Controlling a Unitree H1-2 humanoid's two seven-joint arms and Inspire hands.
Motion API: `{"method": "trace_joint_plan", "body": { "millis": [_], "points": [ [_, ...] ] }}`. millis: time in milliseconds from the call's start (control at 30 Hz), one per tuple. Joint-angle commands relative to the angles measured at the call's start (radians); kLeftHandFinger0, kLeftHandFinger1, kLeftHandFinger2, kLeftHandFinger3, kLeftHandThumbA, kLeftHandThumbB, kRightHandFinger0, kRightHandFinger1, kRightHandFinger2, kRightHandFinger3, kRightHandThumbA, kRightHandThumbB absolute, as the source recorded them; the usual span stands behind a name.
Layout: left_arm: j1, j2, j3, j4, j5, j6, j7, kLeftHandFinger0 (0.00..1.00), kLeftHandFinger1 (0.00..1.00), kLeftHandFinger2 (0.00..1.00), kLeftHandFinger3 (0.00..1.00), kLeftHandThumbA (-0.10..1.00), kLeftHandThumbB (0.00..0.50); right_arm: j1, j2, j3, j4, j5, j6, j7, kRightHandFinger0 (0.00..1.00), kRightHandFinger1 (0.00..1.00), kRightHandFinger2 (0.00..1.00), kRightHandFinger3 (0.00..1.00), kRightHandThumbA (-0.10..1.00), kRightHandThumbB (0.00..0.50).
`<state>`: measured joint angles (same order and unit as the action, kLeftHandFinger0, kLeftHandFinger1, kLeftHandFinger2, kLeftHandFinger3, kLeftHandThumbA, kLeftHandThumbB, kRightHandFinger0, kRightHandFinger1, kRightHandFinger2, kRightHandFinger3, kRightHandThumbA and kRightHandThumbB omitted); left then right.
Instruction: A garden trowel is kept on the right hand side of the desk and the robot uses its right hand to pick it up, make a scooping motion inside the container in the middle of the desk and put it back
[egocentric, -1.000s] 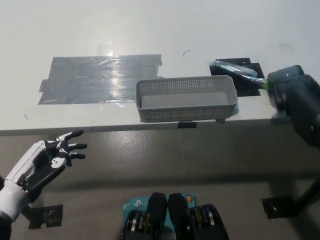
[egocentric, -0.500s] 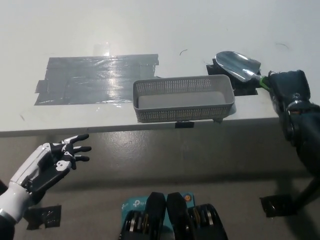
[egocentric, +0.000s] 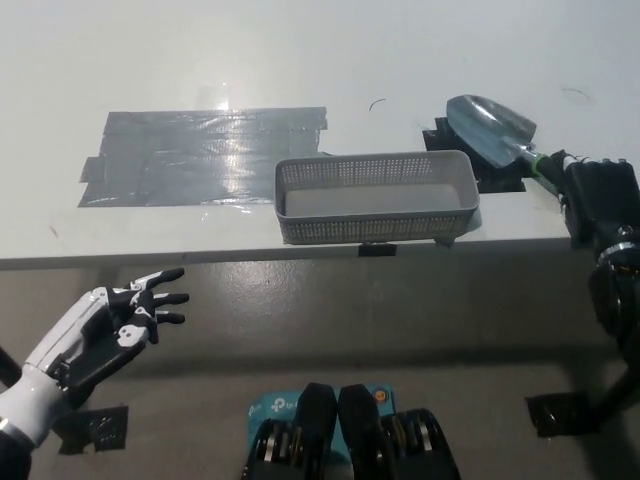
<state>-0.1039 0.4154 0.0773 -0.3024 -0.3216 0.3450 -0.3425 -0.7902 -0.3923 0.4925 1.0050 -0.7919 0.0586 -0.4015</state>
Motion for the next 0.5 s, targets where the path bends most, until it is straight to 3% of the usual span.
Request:
{"method": "trace_joint_plan", "body": {
  "millis": [0,67,100,133,167,200,233,267,300,333,400,433,467],
  "points": [
    [-0.006,0.033,0.006,-0.014,0.008,-0.033,-0.018,0.8,0.83,0.89,1.0,1.0,0.14,0.054,-0.008,-0.021,0.025,0.054,-0.045,0.038,0.0,0.08,0.35,0.51,-0.07,0.0],
    [-0.006,0.036,0.006,-0.011,0.012,-0.039,-0.021,0.78,0.82,0.88,1.0,1.0,0.151,0.052,-0.009,-0.033,0.012,0.059,-0.049,0.052,0.0,0.05,0.33,0.57,-0.1,0.0],
    [-0.004,0.04,0.005,-0.01,0.017,-0.045,-0.024,0.79,0.82,0.89,1.0,1.0,0.157,0.05,-0.019,-0.042,-0.015,0.066,-0.047,0.074,0.0,0.04,0.31,0.45,-0.1,0.0],
    [-0.004,0.039,0.005,-0.01,0.018,-0.045,-0.025,0.79,0.83,0.89,1.0,1.0,0.159,0.05,-0.019,-0.043,-0.016,0.066,-0.047,0.075,0.0,0.04,0.31,0.44,-0.1,0.0],
    [-0.004,0.038,0.006,-0.009,0.018,-0.045,-0.025,0.79,0.82,0.89,1.0,1.0,0.156,0.049,-0.026,-0.05,-0.029,0.074,-0.053,0.083,0.0,0.06,0.32,0.58,-0.1,0.0],
    [-0.003,0.039,0.007,-0.007,0.019,-0.049,-0.028,0.78,0.82,0.88,1.0,1.0,0.15,0.043,-0.038,-0.048,-0.045,0.071,-0.048,0.098,0.0,0.07,0.32,0.56,-0.1,0.011],
    [-0.002,0.039,0.007,-0.006,0.02,-0.051,-0.03,0.78,0.82,0.88,1.0,1.0,0.152,0.035,-0.049,-0.051,-0.056,0.072,-0.037,0.115,0.03,0.13,0.37,0.65,-0.1,0.0],
    [-0.002,0.039,0.008,-0.006,0.021,-0.052,-0.031,0.78,0.82,0.88,1.0,1.0,0.151,0.034,-0.052,-0.053,-0.059,0.075,-0.033,0.121,0.0,0.11,0.31,0.69,-0.1,0.0],
    [0.002,0.039,0.01,-0.007,0.023,-0.048,-0.028,0.78,0.81,0.88,1.0,1.0,0.163,0.031,-0.057,-0.057,-0.067,0.08,-0.029,0.13,0.0,0.03,0.22,0.5,-0.1,0.0],
    [0.004,0.041,0.009,-0.009,0.025,-0.048,-0.029,0.77,0.81,0.87,1.0,1.0,0.163,0.024,-0.072,-0.059,-0.081,0.079,-0.03,0.133,0.01,0.06,0.26,0.4,-0.1,0.0],
    [0.007,0.042,0.01,-0.009,0.027,-0.049,-0.029,0.77,0.81,0.87,1.0,1.0,0.159,0.02,-0.09,-0.06,-0.108,0.075,-0.025,0.148,0.0,0.12,0.32,0.44,-0.1,0.0],
    [0.006,0.042,0.009,-0.007,0.03,-0.049,-0.028,0.77,0.8,0.87,1.0,1.0,0.166,0.011,-0.124,-0.051,-0.14,0.059,-0.038,0.163,0.0,0.08,0.29,0.46,-0.1,0.0],
    [0.007,0.041,0.01,-0.008,0.027,-0.043,-0.027,0.77,0.8,0.86,1.0,1.0,0.171,0.01,-0.139,-0.058,-0.163,0.066,-0.04,0.186,0.0,0.04,0.23,0.41,-0.1,0.0]
  ]
}}
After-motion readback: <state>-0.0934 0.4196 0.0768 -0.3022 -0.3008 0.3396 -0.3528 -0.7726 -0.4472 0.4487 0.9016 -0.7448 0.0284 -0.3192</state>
